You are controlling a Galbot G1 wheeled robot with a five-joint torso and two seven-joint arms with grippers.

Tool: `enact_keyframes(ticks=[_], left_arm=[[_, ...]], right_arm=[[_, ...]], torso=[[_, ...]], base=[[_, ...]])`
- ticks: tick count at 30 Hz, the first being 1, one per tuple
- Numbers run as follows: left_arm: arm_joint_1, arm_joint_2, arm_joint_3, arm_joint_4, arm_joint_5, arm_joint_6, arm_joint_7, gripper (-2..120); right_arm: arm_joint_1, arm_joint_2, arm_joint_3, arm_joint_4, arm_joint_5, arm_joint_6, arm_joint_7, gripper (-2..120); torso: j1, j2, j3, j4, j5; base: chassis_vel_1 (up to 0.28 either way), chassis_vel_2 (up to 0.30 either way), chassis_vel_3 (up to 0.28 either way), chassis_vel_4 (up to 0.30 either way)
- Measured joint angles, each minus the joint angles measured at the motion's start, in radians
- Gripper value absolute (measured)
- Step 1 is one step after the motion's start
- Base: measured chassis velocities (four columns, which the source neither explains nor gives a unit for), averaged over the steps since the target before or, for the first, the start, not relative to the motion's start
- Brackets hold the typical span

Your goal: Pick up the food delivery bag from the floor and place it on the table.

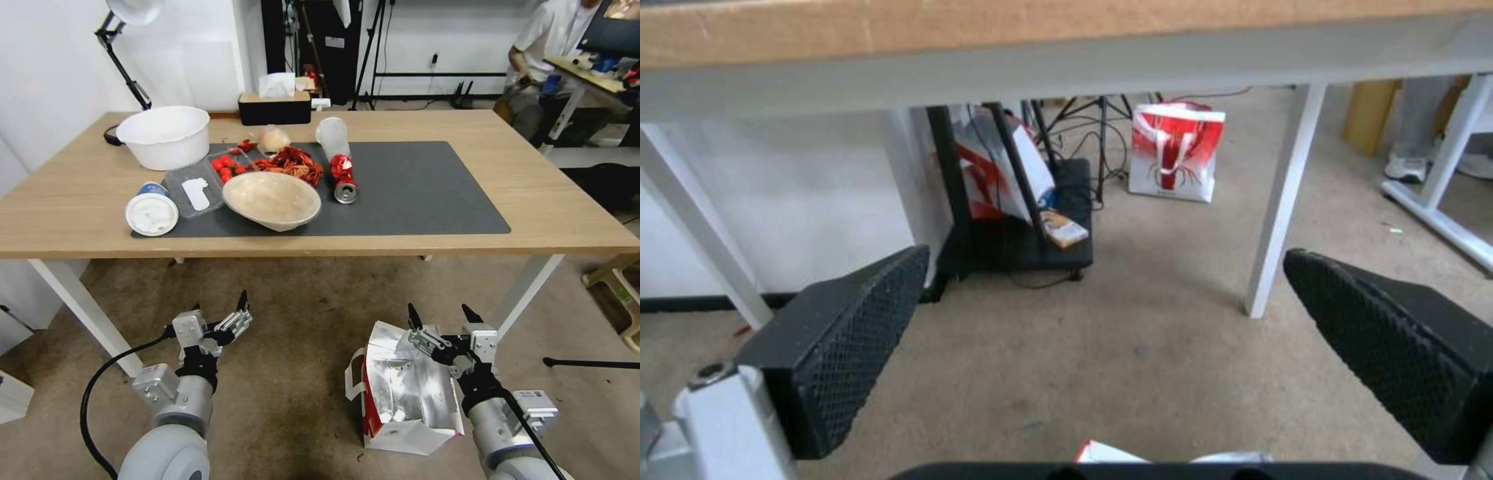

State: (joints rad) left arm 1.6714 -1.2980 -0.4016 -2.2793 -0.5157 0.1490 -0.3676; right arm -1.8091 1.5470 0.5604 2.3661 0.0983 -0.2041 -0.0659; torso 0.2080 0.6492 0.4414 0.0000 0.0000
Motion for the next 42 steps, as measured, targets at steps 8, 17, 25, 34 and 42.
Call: enact_keyframes(ticks=[8,17,25,34,42], left_arm=[[-0.001,0.000,0.002,0.003,0.001,-0.003,0.002,100],[-0.003,0.001,0.002,0.004,-0.001,-0.007,0.004,100],[-0.006,0.002,0.004,0.007,-0.003,-0.008,0.004,100],[-0.011,0.007,0.004,0.011,-0.005,-0.008,0.005,100],[-0.011,0.007,0.005,0.011,-0.005,-0.008,0.005,100]], right_arm=[[0.003,0.001,-0.004,-0.011,-0.003,0.001,0.000,100],[0.003,0.002,-0.007,-0.015,-0.008,0.002,0.000,100],[0.004,0.004,-0.007,-0.017,-0.011,0.002,-0.001,100],[0.003,0.004,-0.007,-0.018,-0.011,0.002,-0.002,100],[0.005,0.004,-0.008,-0.020,-0.011,0.002,-0.002,100]], torso=[[-0.015,-0.040,-0.025,0.0000,0.0001],[-0.028,-0.074,-0.046,0.0000,0.0000],[-0.040,-0.104,-0.064,0.0000,0.0000],[-0.056,-0.146,-0.090,0.0000,0.0000],[-0.067,-0.175,-0.108,0.0000,0.0000]], base=[[0.000,0.000,0.000,0.000],[0.000,0.000,0.000,0.000],[0.000,0.000,0.000,0.000],[0.000,0.000,0.000,0.000],[0.000,0.000,0.000,0.000]])
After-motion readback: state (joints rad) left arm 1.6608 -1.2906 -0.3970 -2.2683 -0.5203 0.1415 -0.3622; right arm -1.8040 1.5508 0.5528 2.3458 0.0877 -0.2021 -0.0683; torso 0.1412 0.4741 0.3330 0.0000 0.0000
